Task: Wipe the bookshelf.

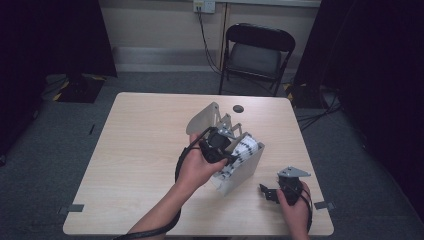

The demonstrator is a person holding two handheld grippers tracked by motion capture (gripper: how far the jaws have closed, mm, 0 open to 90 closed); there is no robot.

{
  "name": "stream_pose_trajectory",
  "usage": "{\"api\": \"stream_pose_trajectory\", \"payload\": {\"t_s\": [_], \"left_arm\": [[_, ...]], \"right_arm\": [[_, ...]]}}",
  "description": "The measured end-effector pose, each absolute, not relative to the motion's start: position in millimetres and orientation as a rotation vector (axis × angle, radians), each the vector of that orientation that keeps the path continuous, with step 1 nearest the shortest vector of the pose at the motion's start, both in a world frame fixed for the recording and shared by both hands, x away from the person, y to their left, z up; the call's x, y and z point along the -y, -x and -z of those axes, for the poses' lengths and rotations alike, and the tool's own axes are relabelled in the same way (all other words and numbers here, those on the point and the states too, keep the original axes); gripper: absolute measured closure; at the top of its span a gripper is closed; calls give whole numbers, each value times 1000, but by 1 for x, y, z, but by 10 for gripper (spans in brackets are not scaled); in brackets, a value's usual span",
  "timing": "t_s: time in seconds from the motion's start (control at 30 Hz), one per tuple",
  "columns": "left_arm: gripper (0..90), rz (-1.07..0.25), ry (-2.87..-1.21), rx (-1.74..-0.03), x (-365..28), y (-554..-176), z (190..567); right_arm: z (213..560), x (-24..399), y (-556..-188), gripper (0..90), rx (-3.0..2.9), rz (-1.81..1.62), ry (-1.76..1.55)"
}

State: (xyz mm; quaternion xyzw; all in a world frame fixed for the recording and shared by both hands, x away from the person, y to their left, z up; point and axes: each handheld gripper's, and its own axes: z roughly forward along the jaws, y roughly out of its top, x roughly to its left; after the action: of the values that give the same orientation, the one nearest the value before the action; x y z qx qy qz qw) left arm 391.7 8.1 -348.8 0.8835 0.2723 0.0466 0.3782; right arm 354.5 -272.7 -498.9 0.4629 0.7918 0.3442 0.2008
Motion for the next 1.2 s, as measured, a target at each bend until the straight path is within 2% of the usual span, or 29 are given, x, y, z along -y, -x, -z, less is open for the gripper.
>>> {"api": "stream_pose_trajectory", "payload": {"t_s": [0.7, 1.2], "left_arm": [[820, -36, -2336, -748, -14, -383, 450], [822, -44, -2332, -786, -18, -381, 460]], "right_arm": [[499, 273, -355, 124, -2215, -962, -1289], [499, 272, -354, 125, -2219, -962, -1282]]}}
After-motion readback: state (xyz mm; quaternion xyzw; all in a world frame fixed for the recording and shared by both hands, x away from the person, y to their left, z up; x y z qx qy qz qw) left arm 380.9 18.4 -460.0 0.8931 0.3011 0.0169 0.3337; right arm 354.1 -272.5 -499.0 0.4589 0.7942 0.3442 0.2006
